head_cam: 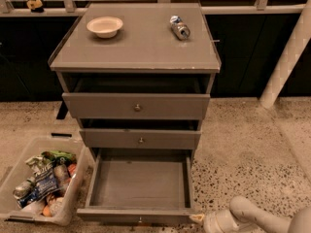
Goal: Close bottom drawer
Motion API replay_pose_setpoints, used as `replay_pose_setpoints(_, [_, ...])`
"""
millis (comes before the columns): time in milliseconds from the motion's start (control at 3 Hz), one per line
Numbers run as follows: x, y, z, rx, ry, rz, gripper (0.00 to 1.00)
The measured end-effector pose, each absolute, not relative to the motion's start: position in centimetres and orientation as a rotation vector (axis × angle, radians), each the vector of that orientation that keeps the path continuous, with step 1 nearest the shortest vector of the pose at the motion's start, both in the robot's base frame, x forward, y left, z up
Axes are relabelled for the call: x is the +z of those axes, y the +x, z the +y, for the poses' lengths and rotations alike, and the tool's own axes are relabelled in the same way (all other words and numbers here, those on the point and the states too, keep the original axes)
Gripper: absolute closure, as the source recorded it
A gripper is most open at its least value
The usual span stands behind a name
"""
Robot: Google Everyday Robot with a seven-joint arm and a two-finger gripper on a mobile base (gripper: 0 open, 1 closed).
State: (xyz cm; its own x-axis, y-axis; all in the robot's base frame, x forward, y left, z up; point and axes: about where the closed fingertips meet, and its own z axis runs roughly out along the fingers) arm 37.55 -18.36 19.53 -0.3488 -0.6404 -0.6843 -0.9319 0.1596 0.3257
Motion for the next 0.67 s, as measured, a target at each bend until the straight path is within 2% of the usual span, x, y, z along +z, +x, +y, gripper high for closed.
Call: replay_pose_setpoints(667, [17.1, 40.5, -18.2, 1.026, -1.486, 2.162, 0.0])
